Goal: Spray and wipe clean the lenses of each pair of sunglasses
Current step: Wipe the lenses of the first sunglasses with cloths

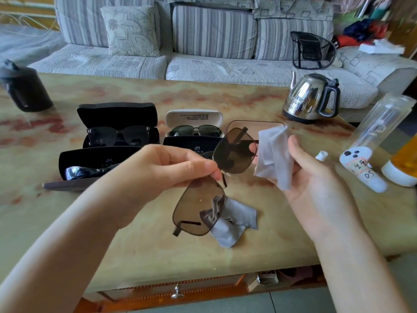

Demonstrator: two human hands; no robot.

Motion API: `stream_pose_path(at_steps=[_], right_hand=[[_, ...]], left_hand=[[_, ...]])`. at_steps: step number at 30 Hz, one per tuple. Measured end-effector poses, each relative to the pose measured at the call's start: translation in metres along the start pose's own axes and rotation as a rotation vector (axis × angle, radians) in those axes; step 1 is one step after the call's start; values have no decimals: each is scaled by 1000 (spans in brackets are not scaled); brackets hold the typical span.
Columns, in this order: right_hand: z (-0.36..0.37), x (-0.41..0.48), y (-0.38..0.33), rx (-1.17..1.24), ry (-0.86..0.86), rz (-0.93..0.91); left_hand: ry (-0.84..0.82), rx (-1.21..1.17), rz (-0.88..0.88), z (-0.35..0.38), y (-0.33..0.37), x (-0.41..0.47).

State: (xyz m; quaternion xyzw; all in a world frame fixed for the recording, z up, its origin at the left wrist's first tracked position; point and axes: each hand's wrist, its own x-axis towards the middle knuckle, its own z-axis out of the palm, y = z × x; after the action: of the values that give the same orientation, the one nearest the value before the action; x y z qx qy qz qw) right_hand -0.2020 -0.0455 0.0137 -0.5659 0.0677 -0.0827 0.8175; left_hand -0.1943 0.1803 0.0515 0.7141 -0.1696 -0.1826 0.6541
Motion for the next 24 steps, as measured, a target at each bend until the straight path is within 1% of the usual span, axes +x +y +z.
stream_pose_path(at_steps=[4,7,9,12,14,18,21,24], right_hand=[[3,0,7,45,-82,20],[15,-5,8,94,-47,61],[24,-12,5,43,-97,66],[32,-22,3,32,-149,45],[34,-24,2,29,-145,19],[40,-27,4,19,-88,26],[47,-33,5,66,-11,-8],[54,-39,9,107,20,-52]], left_hand=[[42,30,-2,4,-4,0],[52,82,-1,9,-5,0],[62,106,8,14,-5,-1],[69,120,11,18,-6,-2],[74,106,17,19,-6,-2],[104,25,47,23,-8,-2],[127,-35,43,25,-10,-2],[124,-92,36,29,-11,-2]])
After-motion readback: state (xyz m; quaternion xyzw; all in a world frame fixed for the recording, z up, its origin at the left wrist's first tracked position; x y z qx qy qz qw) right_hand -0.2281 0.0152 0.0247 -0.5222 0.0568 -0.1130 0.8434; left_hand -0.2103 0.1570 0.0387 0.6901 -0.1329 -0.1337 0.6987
